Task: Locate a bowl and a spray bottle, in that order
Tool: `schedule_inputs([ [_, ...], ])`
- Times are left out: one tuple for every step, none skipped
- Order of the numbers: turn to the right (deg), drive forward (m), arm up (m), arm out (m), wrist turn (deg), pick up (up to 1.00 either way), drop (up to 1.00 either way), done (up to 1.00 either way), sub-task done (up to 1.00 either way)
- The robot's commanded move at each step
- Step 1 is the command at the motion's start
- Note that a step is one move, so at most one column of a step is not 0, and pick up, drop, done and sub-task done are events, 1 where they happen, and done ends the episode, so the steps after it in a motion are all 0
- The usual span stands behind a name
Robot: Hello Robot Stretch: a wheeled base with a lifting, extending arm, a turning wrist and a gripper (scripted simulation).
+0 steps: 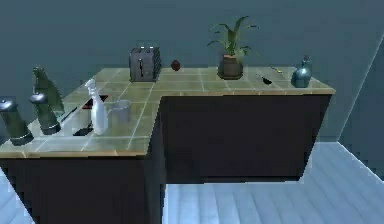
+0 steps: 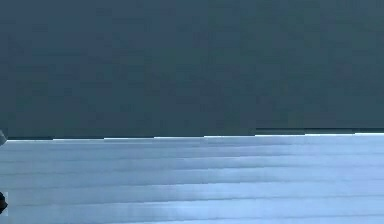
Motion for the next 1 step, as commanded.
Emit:
schedule_inputs([
  [-24.0, 0.00, 0.00, 0.00, 0.0, 0.00, 0.00, 0.00, 0.00],
])
